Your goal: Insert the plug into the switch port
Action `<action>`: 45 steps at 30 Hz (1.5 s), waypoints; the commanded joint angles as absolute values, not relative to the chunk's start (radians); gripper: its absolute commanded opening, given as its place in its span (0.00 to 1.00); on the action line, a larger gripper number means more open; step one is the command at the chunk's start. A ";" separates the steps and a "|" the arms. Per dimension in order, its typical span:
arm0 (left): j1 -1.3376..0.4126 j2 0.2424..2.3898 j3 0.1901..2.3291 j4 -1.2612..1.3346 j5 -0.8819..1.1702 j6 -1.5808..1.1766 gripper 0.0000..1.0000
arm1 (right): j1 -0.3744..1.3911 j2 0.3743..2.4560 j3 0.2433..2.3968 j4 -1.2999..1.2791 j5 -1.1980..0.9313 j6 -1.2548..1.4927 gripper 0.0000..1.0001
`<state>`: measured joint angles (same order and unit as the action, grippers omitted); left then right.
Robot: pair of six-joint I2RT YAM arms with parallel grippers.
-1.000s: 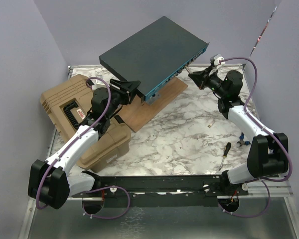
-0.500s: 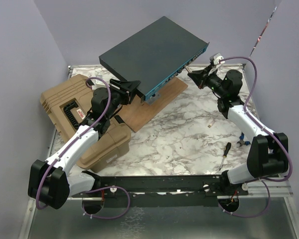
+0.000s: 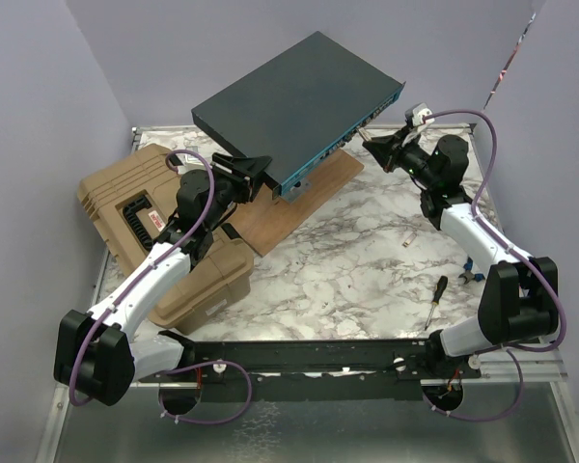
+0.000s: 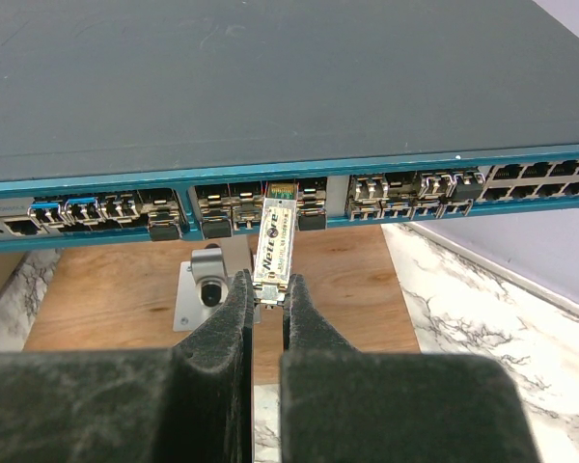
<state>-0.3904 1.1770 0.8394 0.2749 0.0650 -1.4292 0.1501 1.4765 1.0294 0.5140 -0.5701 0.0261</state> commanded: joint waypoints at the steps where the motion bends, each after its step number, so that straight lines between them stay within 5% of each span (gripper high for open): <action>1: -0.374 1.114 0.816 0.159 0.008 -1.408 0.00 | 0.162 1.486 1.045 0.522 -0.577 0.023 0.00; 14: -0.374 1.112 0.817 0.159 0.008 -1.408 0.00 | 0.186 1.487 1.044 0.488 -0.575 -0.014 0.01; 35: -0.374 1.100 0.800 0.156 0.008 -1.405 0.00 | 0.165 1.628 1.433 0.028 -0.768 -0.179 0.01; 45: -0.376 1.103 0.803 0.156 0.014 -1.399 0.00 | 0.166 1.706 1.522 0.049 -0.733 -0.066 0.08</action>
<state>-0.3920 1.1690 0.8337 0.2741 0.0505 -1.4384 0.1558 1.6749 1.4868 -0.0067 -0.7261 -0.1364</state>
